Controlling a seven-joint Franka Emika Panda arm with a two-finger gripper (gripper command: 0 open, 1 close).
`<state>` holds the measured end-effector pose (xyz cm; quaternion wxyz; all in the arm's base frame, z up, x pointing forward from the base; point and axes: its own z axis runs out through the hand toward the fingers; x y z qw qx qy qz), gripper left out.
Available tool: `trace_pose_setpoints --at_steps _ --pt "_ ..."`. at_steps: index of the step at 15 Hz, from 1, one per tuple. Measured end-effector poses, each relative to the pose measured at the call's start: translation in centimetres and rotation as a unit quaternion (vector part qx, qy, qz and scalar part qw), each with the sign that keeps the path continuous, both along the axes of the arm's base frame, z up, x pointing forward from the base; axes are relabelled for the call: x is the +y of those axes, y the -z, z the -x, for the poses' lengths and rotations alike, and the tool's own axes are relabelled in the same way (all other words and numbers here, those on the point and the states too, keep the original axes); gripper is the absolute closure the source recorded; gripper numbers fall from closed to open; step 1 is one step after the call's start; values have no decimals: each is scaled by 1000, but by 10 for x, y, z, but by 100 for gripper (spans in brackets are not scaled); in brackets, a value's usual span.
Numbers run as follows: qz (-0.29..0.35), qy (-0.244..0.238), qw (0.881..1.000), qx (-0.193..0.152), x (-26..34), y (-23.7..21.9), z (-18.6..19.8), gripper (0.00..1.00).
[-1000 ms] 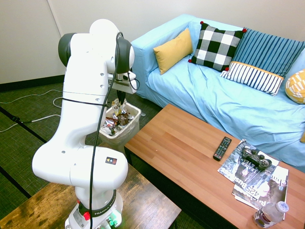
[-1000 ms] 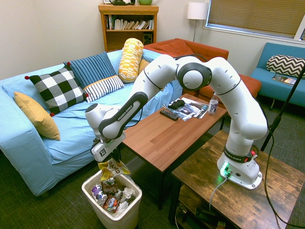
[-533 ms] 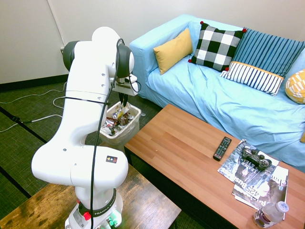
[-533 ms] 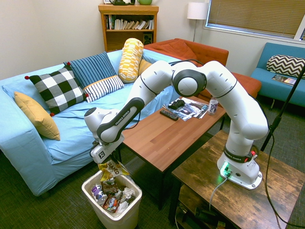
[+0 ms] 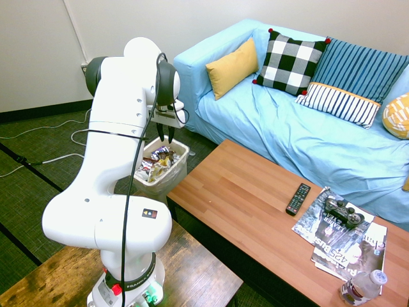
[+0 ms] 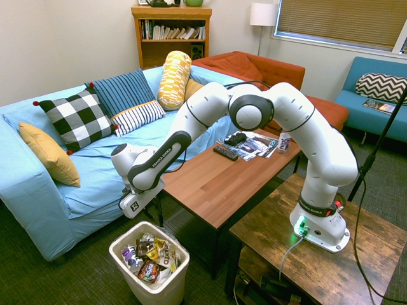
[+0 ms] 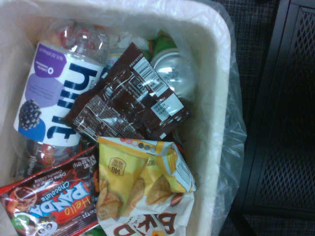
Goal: Throw the chip bag in the trash bin
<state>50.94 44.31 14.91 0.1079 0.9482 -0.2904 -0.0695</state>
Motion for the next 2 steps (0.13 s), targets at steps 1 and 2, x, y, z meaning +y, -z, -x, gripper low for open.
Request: trace_pose_setpoints --at_steps 1,2 --pt "-1 0 1000 -1 1 -1 -1 0" --pt "-2 0 1000 -2 1 -2 -1 0"
